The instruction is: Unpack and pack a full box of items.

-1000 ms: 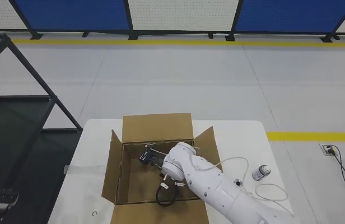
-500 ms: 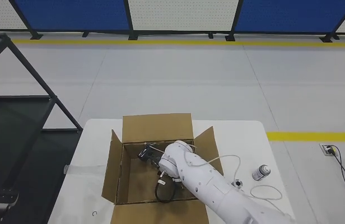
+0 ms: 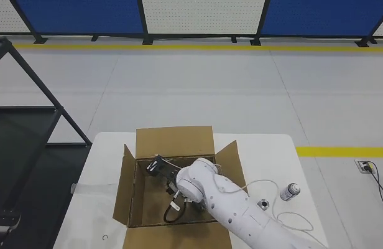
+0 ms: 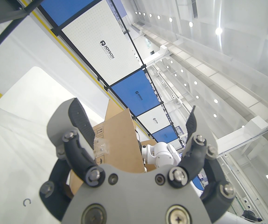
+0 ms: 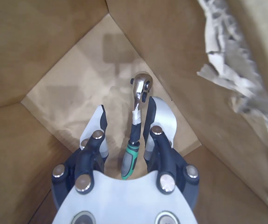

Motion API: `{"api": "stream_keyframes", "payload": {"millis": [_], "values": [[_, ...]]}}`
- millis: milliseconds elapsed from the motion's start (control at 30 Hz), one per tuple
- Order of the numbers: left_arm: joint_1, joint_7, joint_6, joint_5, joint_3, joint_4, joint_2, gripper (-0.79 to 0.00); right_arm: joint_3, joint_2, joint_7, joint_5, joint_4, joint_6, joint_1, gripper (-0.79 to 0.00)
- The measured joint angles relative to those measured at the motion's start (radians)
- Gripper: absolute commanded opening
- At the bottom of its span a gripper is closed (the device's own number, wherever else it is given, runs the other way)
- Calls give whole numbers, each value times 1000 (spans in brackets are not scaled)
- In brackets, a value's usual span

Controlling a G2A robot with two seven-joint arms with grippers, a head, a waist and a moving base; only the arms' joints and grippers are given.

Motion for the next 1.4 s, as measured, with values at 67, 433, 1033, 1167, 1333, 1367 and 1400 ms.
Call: {"api": "stream_keyframes", "payload": {"millis": [67, 433, 1033, 1167, 1333, 1367, 1400], "values": [[0, 0, 0, 0, 0, 0, 0, 0, 57, 41, 27, -54, -151, 11, -71, -409], [0, 0, 0, 0, 0, 0, 0, 0, 357, 175, 82, -312, -908, -29, -464, -265], [0, 0, 0, 0, 0, 0, 0, 0, 908, 245, 52, -308, -1332, -27, -899, -117], [0, 0, 0, 0, 0, 0, 0, 0, 1010, 252, 34, -253, -1332, -22, -981, -111], [0, 0, 0, 0, 0, 0, 0, 0, 1124, 259, 0, -158, -1332, -42, -1102, -80], [0, 0, 0, 0, 0, 0, 0, 0, 1137, 260, 4, -143, -1329, -53, -1120, -83], [0, 0, 0, 0, 0, 0, 0, 0, 1150, 263, 12, -127, -1315, -67, -1137, -83]]}}
